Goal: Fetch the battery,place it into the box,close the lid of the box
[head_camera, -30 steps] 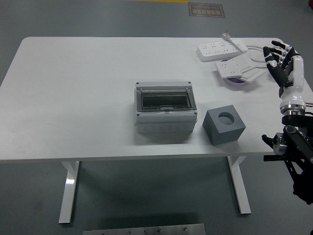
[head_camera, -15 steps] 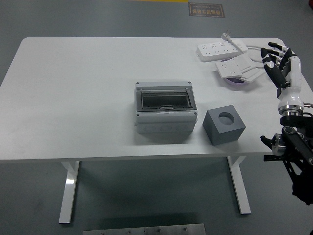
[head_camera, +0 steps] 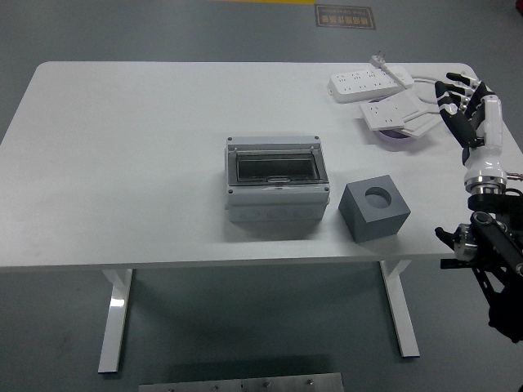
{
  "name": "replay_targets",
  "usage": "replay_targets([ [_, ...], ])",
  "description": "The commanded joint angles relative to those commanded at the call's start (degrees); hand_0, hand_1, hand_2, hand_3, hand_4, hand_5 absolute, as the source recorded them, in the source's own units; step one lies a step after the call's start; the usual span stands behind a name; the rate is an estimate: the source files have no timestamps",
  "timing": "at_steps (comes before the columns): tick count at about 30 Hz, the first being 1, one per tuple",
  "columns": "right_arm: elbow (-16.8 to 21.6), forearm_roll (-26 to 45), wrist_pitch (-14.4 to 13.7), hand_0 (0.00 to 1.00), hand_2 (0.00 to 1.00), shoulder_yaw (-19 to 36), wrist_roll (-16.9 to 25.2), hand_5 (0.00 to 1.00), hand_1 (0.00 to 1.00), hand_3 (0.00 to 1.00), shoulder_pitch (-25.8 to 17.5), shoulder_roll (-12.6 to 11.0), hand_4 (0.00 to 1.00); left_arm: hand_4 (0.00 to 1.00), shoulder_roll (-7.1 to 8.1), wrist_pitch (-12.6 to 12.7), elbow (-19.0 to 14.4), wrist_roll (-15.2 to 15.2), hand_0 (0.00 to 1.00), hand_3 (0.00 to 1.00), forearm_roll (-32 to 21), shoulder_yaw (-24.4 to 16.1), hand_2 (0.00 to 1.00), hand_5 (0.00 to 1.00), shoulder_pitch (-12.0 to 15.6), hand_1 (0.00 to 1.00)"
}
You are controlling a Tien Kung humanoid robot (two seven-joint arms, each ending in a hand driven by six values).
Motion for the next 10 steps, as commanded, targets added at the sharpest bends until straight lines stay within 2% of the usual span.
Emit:
replay_targets([
  [10,-0.01,-0.16,0.03,0.709,0.592,-0.42,-0.08,0.444,0.617,0.65,-0.06,-0.05,0.794,0.694,-0.02,0.03,0.02,-0.07,0.571,0.597,-0.02,0.03,0.658,0.193,-0.01,0.718],
])
